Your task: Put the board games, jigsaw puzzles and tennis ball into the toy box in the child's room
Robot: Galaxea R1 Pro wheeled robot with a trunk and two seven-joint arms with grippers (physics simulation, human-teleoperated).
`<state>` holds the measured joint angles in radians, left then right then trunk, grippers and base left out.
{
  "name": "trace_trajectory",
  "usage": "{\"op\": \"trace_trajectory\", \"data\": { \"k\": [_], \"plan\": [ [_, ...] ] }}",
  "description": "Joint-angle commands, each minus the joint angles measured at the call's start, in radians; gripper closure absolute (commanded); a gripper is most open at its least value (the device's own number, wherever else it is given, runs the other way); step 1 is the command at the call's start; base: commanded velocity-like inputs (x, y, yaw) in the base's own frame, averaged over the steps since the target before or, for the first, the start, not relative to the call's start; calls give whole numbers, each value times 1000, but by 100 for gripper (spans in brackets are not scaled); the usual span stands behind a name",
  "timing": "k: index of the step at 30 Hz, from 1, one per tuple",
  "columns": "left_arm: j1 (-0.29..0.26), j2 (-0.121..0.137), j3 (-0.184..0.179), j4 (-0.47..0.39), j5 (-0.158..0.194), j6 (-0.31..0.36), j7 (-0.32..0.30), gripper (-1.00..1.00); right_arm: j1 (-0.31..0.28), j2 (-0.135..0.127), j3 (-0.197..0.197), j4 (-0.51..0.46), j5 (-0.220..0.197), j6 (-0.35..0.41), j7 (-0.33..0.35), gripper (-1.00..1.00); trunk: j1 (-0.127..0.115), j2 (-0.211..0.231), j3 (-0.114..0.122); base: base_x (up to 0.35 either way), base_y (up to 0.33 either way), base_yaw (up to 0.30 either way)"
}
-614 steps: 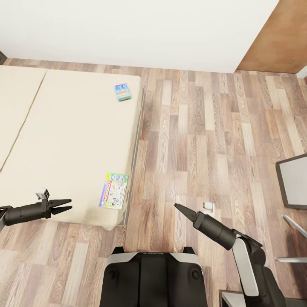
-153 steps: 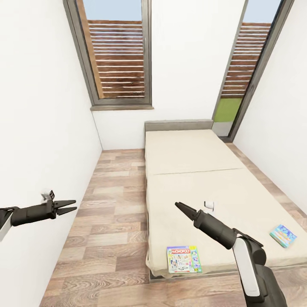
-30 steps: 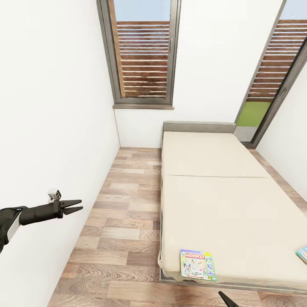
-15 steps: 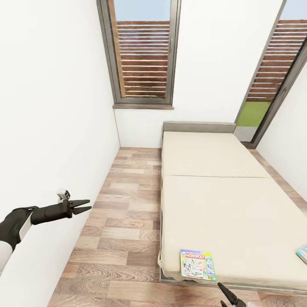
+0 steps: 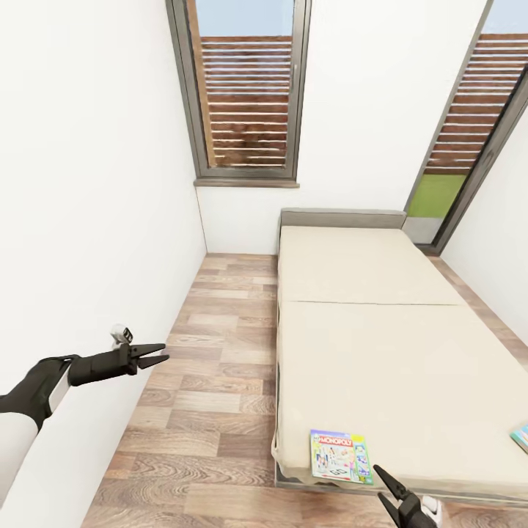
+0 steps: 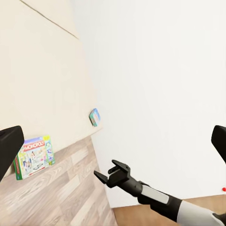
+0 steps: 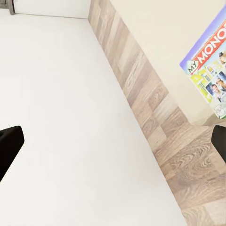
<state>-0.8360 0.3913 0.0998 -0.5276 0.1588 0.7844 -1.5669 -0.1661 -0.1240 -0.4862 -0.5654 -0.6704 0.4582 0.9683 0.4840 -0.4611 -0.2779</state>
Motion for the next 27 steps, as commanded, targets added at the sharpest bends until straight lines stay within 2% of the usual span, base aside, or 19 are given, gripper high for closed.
{"op": "trace_trajectory", "data": {
  "k": [1, 27],
  "plan": [
    [-1, 0, 0, 0, -1, 10, -4, -100, -1, 0, -2, -3, -7, 6, 1, -100, 4, -9, -5, 0, 0, 0],
    [0, 0, 0, 0, 1, 9, -4, -100, -1, -5, -38, -3, -14, 6, -9, -100, 104, -191, -86, 0, 0, 0]
  ]
}}
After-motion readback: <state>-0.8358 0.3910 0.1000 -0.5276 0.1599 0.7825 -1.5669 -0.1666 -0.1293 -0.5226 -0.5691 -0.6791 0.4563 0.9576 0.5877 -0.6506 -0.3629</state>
